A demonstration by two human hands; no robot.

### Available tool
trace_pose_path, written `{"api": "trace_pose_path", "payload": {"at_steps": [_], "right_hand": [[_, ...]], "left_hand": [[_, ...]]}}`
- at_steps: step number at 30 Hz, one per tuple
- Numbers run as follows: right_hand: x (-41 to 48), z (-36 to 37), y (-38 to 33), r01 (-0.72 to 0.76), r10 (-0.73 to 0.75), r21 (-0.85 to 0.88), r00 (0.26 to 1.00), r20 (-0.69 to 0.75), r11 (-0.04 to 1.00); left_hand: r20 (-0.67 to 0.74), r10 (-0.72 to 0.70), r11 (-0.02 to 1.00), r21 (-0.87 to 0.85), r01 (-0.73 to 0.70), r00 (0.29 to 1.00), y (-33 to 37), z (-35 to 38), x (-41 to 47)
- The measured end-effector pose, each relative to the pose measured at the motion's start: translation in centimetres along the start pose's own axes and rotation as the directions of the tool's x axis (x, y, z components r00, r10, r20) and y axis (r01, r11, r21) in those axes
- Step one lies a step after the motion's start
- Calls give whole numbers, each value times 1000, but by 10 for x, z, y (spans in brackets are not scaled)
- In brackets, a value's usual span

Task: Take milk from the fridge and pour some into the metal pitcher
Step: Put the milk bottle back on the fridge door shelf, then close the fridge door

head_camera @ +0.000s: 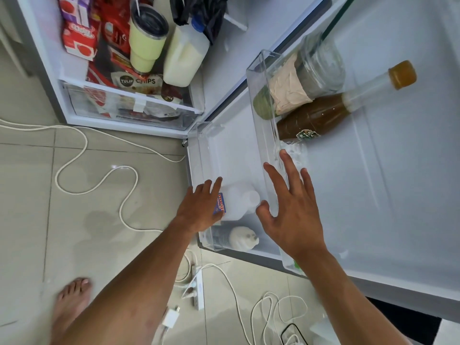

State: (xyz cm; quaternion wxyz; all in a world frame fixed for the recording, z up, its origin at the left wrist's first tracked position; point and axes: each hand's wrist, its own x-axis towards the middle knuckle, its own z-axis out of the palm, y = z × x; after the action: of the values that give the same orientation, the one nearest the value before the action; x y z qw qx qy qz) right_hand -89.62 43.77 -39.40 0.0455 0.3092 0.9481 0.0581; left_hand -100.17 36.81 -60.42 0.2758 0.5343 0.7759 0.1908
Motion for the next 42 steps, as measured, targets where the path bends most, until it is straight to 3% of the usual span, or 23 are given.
{"api": "trace_pose_path", "payload": {"at_steps": [6,14,18,25,30,33,42], "right_hand": [[0,-2,-1,7,-7,11,1000,-4,1000],[1,-9,-3,5,-5,-5,999,53,1000],[1,-9,-8,-14,14,-2,997,80,1000],[5,-26,-18,12,-32,153,991,127,988],[0,-64,-41,-95,50,350,989,136,932],[-5,-98,-57,-170,135,373,984,120,912],[-18,-216,-69,-86,117,416,992,-49,905]], "left_hand": [[52,-32,999,30,30,998,-9,-49,-10],[-62,-48,997,62,52,997,12,-142,-28],[-55,-72,997,38,74,996,36,-171,-48],[-42,-85,973,213,92,995,63,-217,-82],[-79,-103,937,328,124,992,79,-249,-103],[-173,-80,913,383,141,982,98,-274,-119],[-360,11,864,473,172,933,153,-389,-171]]}}
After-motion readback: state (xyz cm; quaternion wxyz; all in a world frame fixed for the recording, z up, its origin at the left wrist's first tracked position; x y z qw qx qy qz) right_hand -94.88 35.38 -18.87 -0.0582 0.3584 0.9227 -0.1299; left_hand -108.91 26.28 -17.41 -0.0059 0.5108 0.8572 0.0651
